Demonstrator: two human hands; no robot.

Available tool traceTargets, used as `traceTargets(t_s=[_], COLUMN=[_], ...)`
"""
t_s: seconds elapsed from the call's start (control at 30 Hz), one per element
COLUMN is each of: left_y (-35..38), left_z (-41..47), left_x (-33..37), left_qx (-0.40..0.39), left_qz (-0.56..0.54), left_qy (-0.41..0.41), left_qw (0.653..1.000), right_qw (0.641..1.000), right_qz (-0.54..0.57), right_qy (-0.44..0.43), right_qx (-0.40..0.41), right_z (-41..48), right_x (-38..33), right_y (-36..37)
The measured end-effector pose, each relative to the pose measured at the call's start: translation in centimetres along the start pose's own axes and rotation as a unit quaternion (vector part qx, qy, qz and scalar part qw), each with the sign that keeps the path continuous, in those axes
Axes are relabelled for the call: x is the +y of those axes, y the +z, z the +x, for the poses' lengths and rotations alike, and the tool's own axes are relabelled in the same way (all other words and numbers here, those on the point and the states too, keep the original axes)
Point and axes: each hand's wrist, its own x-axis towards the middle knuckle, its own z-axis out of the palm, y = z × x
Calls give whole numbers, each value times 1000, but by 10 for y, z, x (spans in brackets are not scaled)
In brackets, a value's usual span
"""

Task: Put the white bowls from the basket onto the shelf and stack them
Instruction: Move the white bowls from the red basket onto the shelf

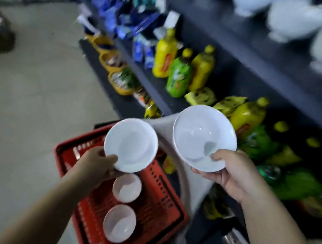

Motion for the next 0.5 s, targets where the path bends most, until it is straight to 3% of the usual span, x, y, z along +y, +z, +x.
traceTargets(t_s=[0.23,0.5], left_y=[27,106], left_z=[-46,-110], left_x=[87,143], left_qx=[-172,-335], left_qz=[-59,-33], left_qy=[64,76], left_qw=[981,939], right_qw=[980,949], right_qz=[86,143], right_qy=[-119,-161], right_qx=[137,232], right_z=[-115,-201], right_x=[-37,-39], right_y=[-51,-125])
